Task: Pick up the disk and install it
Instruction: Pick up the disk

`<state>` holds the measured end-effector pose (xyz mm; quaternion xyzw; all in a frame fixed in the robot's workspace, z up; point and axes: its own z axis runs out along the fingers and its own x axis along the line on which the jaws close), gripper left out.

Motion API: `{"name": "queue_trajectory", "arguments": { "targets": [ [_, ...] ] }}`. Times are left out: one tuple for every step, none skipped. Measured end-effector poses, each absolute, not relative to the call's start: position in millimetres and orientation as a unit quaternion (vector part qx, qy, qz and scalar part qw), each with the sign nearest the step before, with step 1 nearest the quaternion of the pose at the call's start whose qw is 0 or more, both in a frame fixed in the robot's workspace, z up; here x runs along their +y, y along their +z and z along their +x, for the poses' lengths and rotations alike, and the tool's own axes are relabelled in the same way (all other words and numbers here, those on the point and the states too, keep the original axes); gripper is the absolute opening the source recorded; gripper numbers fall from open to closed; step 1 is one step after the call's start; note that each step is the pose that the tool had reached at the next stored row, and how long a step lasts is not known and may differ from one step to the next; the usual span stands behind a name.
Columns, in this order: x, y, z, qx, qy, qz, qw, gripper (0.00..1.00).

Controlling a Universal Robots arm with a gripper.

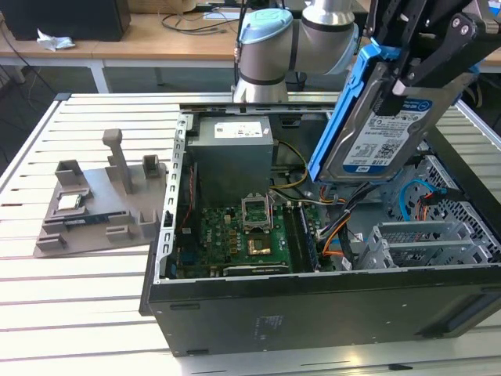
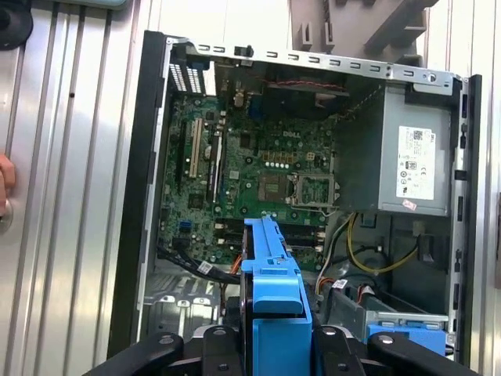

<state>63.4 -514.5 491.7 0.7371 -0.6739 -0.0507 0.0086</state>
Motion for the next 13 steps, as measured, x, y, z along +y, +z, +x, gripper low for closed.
{"name": "queue_trajectory", "arguments": {
  "targets": [
    [-517,491,64,-0.674,-0.051,0.737,0.009,0.37],
    [-518,491,64,-0.674,-0.051,0.737,0.009,0.37],
    [-520,491,65,-0.674,-0.051,0.737,0.009,0.37],
    [-525,491,66,-0.674,-0.051,0.737,0.009,0.37],
    [-529,491,66,-0.674,-0.051,0.737,0.009,0.37],
    [-531,490,67,-0.674,-0.051,0.737,0.009,0.37],
    [-534,490,67,-0.674,-0.051,0.737,0.009,0.37],
    [-537,490,67,-0.674,-0.051,0.737,0.009,0.37],
    [-540,490,68,-0.674,-0.051,0.737,0.009,0.37],
    [-543,489,68,-0.674,-0.051,0.737,0.009,0.37],
    [-547,489,69,-0.674,-0.051,0.737,0.009,0.37],
    [-550,489,69,-0.674,-0.051,0.737,0.009,0.37],
    [-552,489,69,-0.674,-0.051,0.737,0.009,0.37]
  ]
}}
